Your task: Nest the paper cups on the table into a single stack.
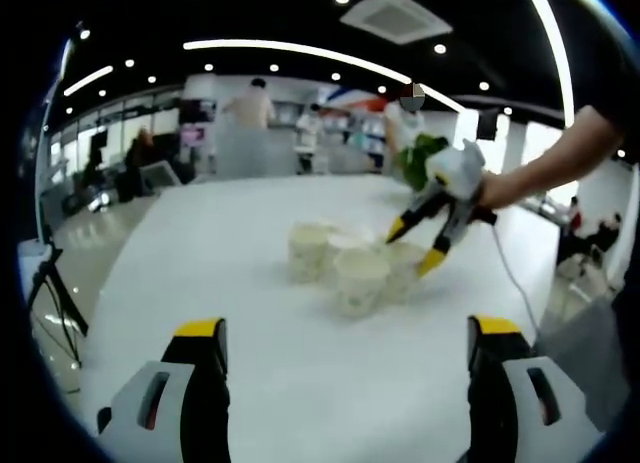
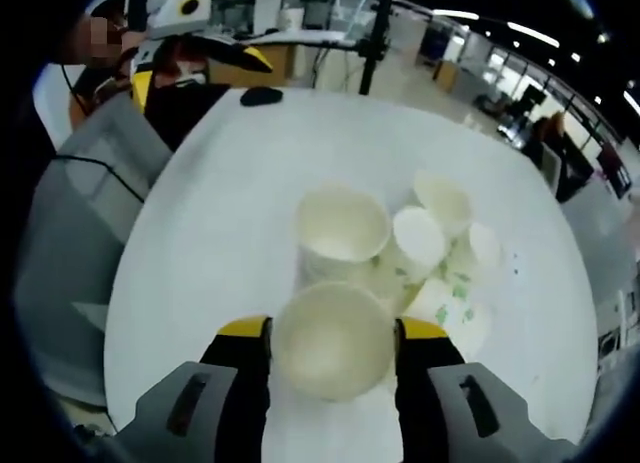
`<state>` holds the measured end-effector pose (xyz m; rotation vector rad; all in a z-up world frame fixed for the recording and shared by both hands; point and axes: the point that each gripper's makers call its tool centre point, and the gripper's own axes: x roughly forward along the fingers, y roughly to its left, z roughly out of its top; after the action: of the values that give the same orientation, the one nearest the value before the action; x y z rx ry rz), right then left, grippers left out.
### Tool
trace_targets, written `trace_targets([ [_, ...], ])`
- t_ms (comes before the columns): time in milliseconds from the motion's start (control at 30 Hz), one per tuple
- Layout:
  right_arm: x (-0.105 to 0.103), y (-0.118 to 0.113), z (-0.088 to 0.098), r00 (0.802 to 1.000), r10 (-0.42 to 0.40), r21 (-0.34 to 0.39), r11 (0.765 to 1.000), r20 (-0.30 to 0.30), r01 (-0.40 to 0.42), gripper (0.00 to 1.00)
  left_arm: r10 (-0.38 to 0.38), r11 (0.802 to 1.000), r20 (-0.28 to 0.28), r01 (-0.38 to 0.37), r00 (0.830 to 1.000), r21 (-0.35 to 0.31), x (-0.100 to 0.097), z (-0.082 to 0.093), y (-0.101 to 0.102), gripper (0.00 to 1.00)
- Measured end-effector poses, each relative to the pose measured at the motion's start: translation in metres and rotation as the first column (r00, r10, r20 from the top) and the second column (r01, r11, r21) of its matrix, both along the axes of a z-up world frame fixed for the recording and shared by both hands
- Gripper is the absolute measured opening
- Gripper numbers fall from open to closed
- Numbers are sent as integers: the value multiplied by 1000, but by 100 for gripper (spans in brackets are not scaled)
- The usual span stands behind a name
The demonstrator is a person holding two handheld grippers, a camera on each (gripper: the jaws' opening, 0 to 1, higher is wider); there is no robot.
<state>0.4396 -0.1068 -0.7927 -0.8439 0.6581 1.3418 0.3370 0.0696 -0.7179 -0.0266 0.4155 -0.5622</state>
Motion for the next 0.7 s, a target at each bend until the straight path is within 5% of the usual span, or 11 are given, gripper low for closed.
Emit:
trace_targets([
  [100,-4,0,0,999,-13,2,1000,-45,13,46,-3,1000,2,3,1000,3,0,2,0,100],
  [233,-1,4,5,999,33,6,999,5,-33,43,0,1000,12,0,1000,0,1,5,0,100],
  [700,-8,1,-1,999,0,-30,1000,-41,-2,48,8,1000,12,-8,1000,-5,-2,3,1,100],
])
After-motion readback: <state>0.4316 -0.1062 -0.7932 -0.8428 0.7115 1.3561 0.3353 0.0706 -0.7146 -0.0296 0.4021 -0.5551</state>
